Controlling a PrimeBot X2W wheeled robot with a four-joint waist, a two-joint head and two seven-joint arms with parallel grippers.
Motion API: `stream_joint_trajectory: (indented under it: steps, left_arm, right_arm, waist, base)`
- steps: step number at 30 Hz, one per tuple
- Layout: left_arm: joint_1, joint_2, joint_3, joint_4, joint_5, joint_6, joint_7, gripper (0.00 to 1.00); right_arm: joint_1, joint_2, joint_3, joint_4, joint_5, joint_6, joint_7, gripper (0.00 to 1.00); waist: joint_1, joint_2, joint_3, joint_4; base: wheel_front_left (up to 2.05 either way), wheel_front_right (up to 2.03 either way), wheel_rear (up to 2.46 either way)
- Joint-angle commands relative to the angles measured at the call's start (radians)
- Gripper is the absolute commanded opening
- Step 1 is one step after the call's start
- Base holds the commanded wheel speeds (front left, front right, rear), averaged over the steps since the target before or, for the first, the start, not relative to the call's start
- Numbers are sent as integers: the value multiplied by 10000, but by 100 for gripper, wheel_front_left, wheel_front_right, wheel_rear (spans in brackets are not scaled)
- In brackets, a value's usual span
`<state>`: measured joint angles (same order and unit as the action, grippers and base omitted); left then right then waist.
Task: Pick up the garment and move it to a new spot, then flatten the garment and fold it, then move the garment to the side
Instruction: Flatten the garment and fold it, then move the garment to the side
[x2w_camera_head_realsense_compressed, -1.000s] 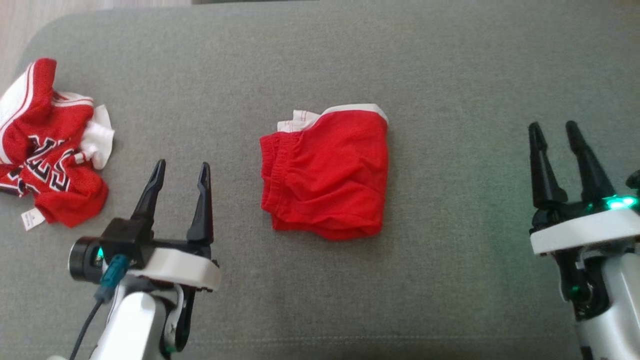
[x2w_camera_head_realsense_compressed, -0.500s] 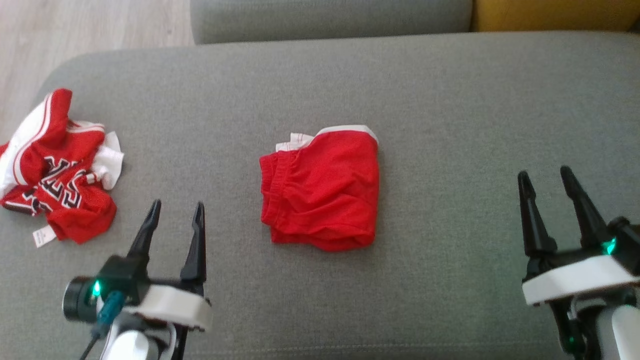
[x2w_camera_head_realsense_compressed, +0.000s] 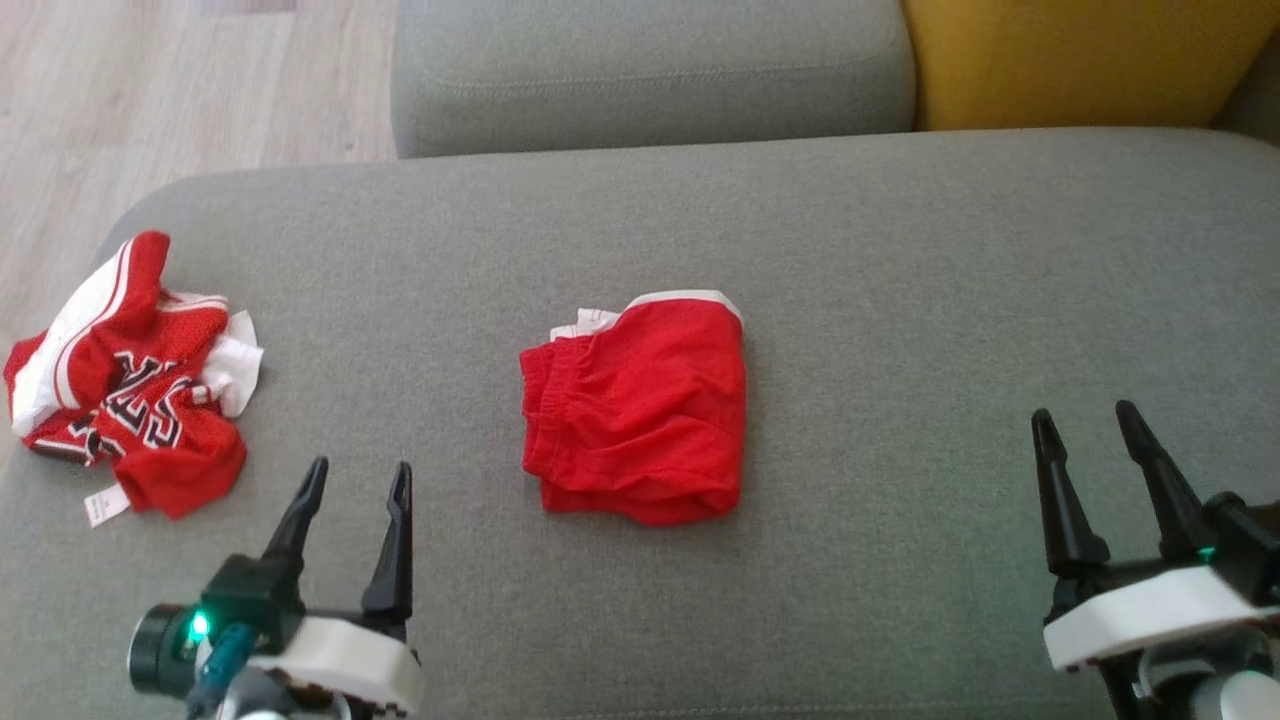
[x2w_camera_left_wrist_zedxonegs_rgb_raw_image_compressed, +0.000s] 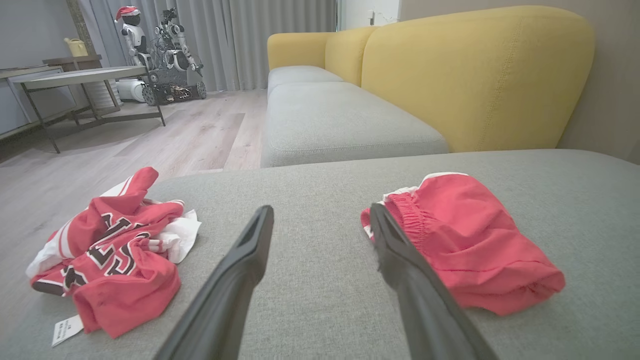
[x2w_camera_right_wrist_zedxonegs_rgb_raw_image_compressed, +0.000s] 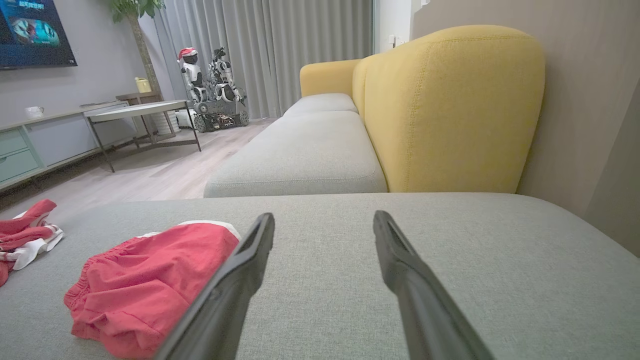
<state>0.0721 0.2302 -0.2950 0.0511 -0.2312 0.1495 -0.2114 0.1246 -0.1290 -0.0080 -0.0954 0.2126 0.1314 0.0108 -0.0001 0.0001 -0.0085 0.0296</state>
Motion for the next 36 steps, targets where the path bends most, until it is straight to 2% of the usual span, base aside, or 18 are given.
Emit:
stream_joint_trajectory:
  steps: [1, 36]
  left_arm:
    - [-228, 218, 298, -364, -27, 21, 24, 100]
    - [-128, 360, 170, -319, -252, 260, 166, 100]
  right_arm:
    - [-126, -57, 153, -416, -53, -7, 81, 100]
    - [94, 110, -22, -229, 24, -7, 390, 100]
  waist:
    - [1, -1, -67, -3]
    - [1, -1, -376, 9]
  base:
    - [0, 0, 0]
    - [0, 0, 0]
